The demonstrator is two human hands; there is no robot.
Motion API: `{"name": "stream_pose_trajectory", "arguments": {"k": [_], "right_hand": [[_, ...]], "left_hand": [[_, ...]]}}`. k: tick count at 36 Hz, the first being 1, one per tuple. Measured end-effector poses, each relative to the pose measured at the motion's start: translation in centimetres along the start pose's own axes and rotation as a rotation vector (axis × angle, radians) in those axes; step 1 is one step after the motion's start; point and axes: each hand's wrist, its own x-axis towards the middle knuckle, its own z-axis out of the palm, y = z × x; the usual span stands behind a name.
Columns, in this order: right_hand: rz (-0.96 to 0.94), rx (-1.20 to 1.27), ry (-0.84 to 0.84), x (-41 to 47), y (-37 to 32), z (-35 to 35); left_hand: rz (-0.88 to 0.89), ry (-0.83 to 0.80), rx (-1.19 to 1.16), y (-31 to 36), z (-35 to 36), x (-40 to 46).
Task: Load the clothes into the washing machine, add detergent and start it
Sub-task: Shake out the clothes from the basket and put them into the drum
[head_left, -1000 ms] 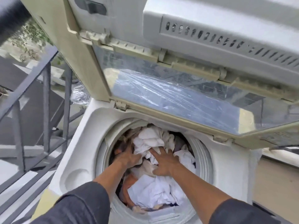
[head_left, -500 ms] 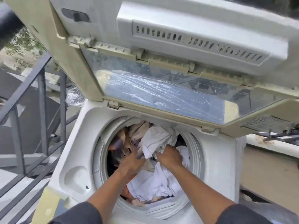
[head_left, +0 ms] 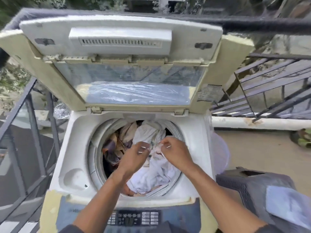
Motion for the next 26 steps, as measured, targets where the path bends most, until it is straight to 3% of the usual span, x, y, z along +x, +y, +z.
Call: {"name": "stream_pose_trajectory", "arguments": {"k": [13,26], "right_hand": [[-0.085,0.394,0.398,-5.6,5.3,-10.3],[0.135,0.375,0.406,-1.8,17.5,-19.7]], "left_hand": [[0.297,0.024,-0.061,11.7,3.8,-4.2],[0.322,-0.123,-0.056,21.5,16.0,0.9]]}}
